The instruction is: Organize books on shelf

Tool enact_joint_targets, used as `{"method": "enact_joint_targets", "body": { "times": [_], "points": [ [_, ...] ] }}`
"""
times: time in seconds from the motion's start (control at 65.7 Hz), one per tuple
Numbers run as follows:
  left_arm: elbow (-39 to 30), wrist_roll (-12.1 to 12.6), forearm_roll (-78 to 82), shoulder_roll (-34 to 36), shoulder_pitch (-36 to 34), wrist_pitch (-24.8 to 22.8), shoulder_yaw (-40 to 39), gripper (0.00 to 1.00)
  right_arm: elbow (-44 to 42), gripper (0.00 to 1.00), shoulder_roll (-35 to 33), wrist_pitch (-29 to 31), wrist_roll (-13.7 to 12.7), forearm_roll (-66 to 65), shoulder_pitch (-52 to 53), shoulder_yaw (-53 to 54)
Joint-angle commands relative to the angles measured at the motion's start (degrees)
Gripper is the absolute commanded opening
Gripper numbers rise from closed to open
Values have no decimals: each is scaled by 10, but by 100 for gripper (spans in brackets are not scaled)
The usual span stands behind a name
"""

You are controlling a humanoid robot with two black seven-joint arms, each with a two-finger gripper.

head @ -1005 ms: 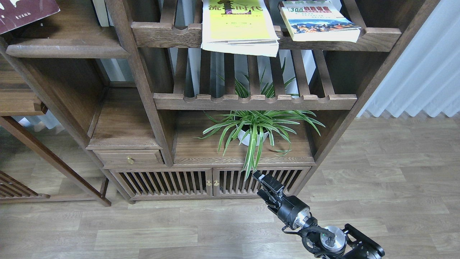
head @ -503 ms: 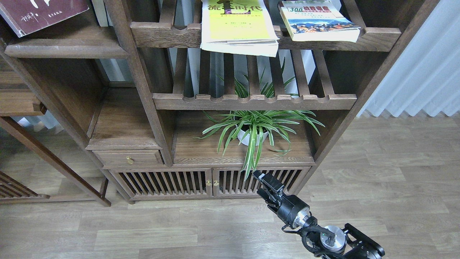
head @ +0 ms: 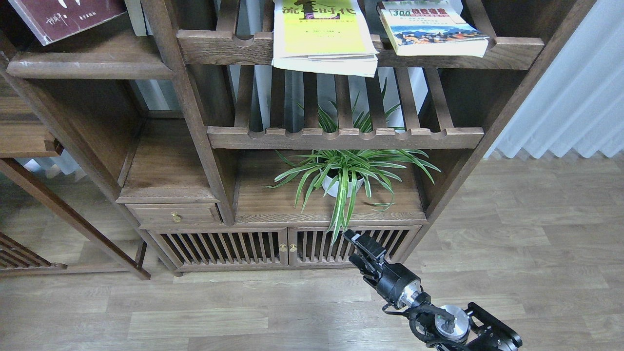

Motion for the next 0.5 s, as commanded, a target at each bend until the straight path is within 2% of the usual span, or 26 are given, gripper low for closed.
{"method": "enact_joint_targets", "body": {
  "times": [0.0, 0.487],
  "points": [
    [1, 0, 0, -9, 0, 0, -3, 6, 0, 99, 0, 0, 0, 0, 0, 1],
    [7, 0, 0, -10, -19, 0, -6, 10, 1, 99, 0, 2, -1, 1, -4, 4]
  ]
}}
